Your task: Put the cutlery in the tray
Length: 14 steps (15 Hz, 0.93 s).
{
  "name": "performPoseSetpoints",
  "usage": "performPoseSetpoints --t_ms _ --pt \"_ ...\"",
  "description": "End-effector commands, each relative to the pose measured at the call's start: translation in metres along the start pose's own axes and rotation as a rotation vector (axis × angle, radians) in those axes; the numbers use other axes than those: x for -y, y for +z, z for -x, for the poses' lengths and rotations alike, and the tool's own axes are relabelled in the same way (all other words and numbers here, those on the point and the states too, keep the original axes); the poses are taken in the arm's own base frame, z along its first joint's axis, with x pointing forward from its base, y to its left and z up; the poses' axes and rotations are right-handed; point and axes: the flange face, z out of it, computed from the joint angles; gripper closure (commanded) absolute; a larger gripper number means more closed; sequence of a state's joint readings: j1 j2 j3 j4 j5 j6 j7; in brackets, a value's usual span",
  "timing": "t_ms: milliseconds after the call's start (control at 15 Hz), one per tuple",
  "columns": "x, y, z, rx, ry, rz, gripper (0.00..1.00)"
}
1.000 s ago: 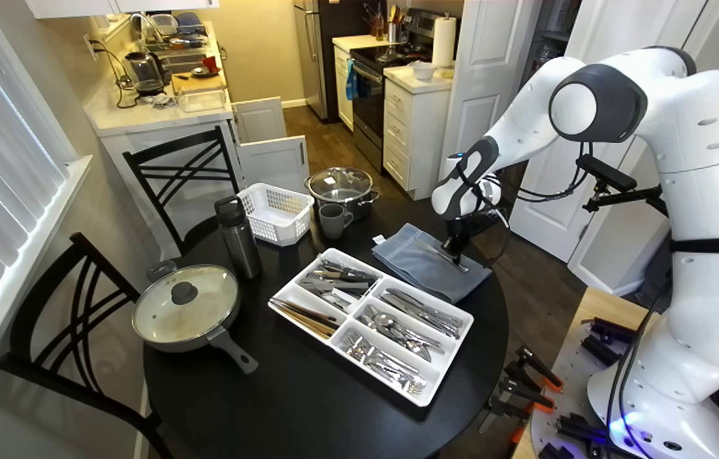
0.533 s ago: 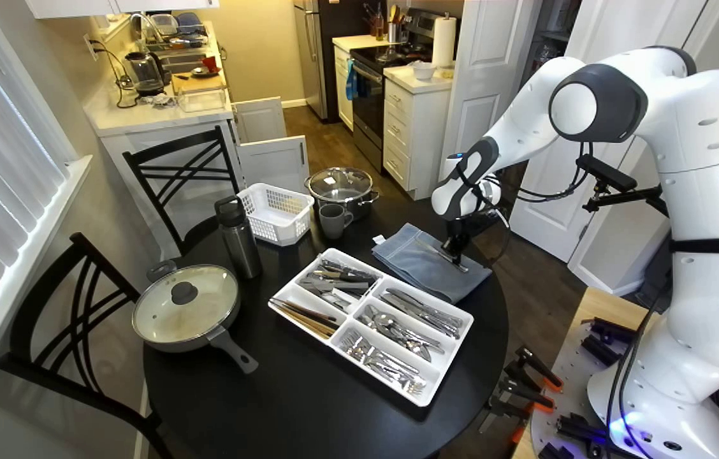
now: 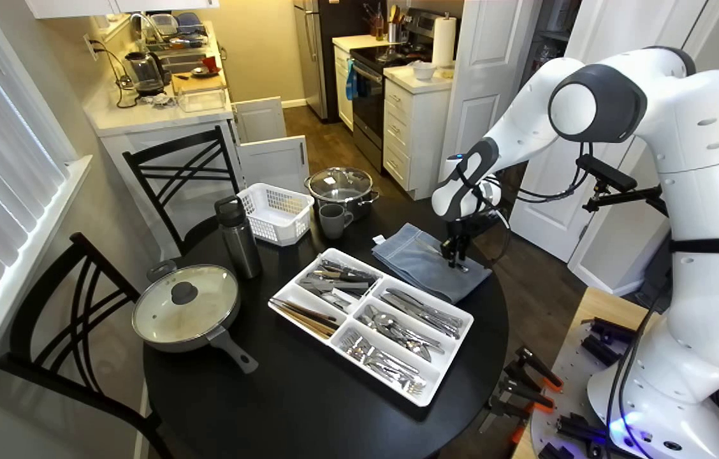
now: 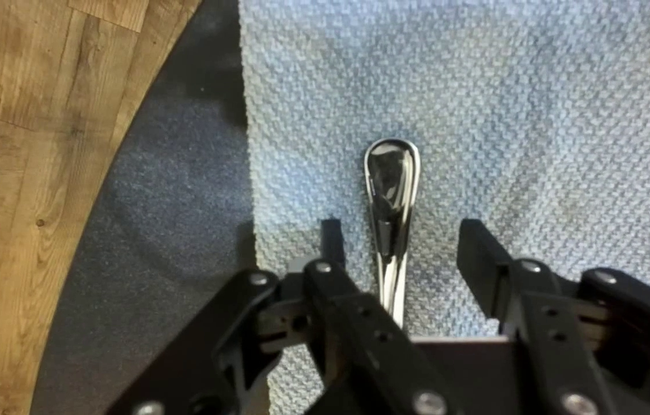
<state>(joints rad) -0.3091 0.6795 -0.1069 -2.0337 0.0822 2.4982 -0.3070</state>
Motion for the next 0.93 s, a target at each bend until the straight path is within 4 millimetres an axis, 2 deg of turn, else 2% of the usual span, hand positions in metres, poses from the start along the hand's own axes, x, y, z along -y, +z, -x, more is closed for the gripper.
performPoseSetpoints --t_ms 0,267,400,533,667,867 --pt "0.001 0.005 0.008 0.022 0.001 0.009 0.71" --pt "0.000 0.006 0.008 0.021 0.003 0.008 0.97" --pt "-0.001 0.005 0.008 0.019 0.004 0.008 0.99" --pt "0.000 0.002 0.008 0.015 0.003 0.006 0.96" --pt "0.000 -0.007 0.009 -0.001 0.001 0.004 1.00" --pt "0.000 -0.015 0.008 -0.018 -0.002 0.009 1.00"
